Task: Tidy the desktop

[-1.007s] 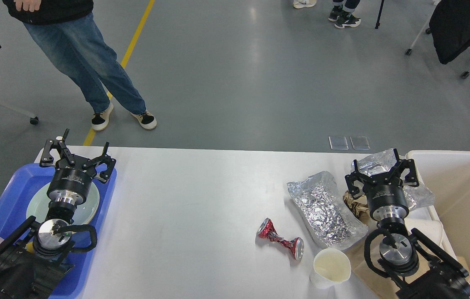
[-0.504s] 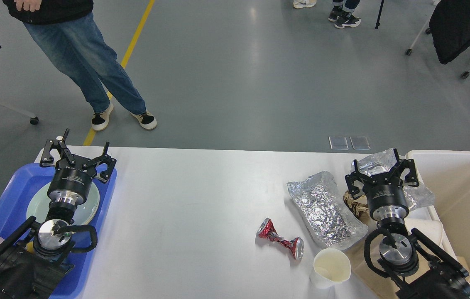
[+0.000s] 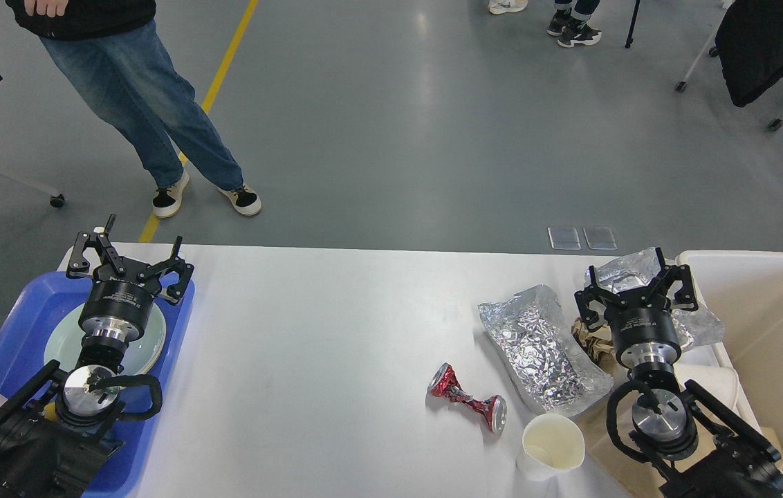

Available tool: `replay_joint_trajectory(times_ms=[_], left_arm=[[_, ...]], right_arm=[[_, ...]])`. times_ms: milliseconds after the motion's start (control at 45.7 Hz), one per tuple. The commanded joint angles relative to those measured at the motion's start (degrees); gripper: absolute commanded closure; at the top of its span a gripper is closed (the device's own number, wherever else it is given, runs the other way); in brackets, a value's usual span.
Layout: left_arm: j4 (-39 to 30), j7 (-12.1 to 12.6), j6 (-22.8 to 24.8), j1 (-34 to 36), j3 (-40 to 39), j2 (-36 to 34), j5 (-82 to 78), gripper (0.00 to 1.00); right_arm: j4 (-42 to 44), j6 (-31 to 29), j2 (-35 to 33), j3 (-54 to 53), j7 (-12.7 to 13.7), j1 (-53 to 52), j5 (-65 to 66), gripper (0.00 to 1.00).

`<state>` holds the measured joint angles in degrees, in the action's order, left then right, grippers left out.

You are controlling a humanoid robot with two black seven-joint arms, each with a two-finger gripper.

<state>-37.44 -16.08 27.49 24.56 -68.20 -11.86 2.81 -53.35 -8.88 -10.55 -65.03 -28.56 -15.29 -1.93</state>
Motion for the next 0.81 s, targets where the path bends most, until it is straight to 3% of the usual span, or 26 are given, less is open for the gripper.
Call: replay_joint_trajectory(times_ms=[0, 372, 438, 547, 788], left_arm=[[0.0, 0.0, -0.1, 0.0, 0.0, 0.0, 0.0, 0.04], [0.0, 0.0, 0.0, 0.0, 0.0, 0.0, 0.0, 0.04], [0.0, 0.0, 0.0, 0.0, 0.0, 0.0, 0.0, 0.04], [0.0, 0.0, 0.0, 0.0, 0.0, 0.0, 0.0, 0.04], [0.0, 0.0, 0.0, 0.0, 0.0, 0.0, 0.0, 0.04]], right_arm=[[0.0, 0.0, 0.0, 0.0, 0.0, 0.0, 0.0, 0.0], [-0.3, -1.4, -0.5, -0.1, 1.1, -0.6, -0.2, 0.0], [-0.5, -5.4, -1.2, -0.2, 3.2, -0.1, -0.3, 0.0], [-0.6, -5.5, -3.6, -0.6, 8.9, -0.6, -0.3, 0.0], [1.3, -5.6, -3.5, -6.1, 9.1, -3.8, -0.5, 0.0]])
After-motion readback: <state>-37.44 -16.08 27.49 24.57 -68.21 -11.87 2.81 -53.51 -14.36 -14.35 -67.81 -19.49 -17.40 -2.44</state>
